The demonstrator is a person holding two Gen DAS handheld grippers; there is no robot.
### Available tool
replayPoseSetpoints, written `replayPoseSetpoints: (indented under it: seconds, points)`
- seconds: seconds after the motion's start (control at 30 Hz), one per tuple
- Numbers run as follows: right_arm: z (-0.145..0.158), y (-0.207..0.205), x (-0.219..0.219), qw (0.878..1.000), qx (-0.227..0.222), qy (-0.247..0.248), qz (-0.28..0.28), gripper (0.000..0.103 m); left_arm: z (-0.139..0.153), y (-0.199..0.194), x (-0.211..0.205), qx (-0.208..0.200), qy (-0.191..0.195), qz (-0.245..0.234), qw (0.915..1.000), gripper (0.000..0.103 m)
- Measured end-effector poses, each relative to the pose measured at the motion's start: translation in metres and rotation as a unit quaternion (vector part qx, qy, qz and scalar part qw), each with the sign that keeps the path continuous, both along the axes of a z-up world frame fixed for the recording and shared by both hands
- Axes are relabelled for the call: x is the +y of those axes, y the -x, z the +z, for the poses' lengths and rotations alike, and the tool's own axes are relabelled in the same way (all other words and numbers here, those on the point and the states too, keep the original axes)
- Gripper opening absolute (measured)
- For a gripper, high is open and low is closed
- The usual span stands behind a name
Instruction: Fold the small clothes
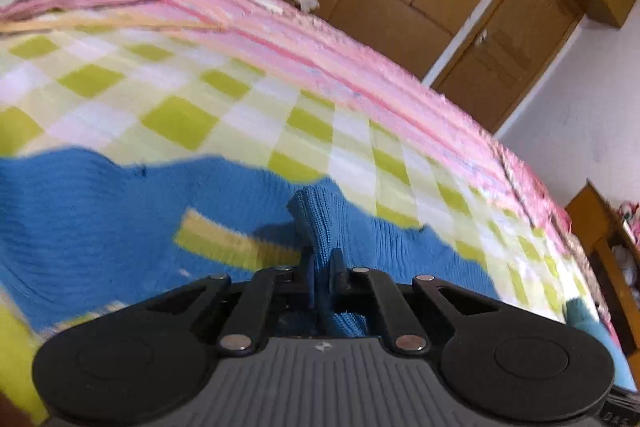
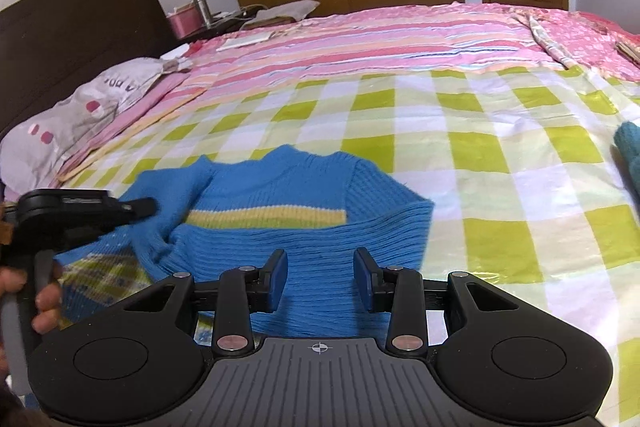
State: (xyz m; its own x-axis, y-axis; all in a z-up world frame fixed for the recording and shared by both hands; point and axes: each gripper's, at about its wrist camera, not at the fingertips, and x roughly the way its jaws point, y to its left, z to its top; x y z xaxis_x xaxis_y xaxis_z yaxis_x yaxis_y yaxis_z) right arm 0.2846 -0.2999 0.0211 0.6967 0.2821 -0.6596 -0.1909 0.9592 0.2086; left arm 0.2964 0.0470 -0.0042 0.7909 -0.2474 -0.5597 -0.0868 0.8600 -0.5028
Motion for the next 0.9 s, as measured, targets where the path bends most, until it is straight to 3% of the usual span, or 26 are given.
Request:
replayPoseSetpoints:
  seconds: [0.07, 0.17, 0.23, 0.3, 0.43, 0.57, 0.6, 0.77, 0.9]
  points:
    - [0.000, -0.002, -0.004, 1.000, -0.001, -0.002, -0.005, 0.036, 0.008, 0.009, 0.012, -0.017, 0.009, 0.014, 0.9997, 0.012]
    - [0.001, -0.003, -0.006, 1.000, -0.004, 0.002, -0.007, 0.037, 0.013, 0.031, 0.030, -0.032, -0.010, 0.033, 0.9989, 0.012]
    - [0.001, -0.006, -0.006, 1.000, -0.006, 0.009, -0.008, 0.049, 0.007, 0.040, 0.038, -0.018, -0.023, 0.034, 0.9990, 0.012]
    - [-0.001, -0.009, -0.004, 1.000, -0.005, 0.013, -0.010, 0.051, -0.003, 0.042, 0.041, 0.001, -0.039, 0.027, 0.9989, 0.012]
    - [-0.005, -0.020, 0.011, 0.999, 0.002, 0.047, -0.005, 0.051, -0.012, 0.040, 0.036, 0.015, -0.036, 0.015, 0.9991, 0.012]
    - [-0.019, -0.038, 0.018, 0.994, 0.039, 0.097, -0.026, 0.050, -0.008, 0.035, 0.029, 0.006, -0.042, 0.003, 0.9991, 0.013]
    - [-0.022, -0.040, 0.014, 0.993, 0.047, 0.100, -0.034, 0.046, -0.007, 0.036, 0.027, 0.004, -0.046, 0.000, 0.9989, 0.013]
    - [-0.019, -0.044, -0.010, 0.990, 0.049, 0.110, -0.078, 0.046, -0.013, 0.046, 0.019, 0.012, -0.058, -0.024, 0.9980, 0.013]
    - [-0.016, -0.047, -0.022, 0.988, 0.055, 0.115, -0.084, 0.046, -0.015, 0.055, 0.016, 0.022, -0.066, -0.036, 0.9969, 0.013]
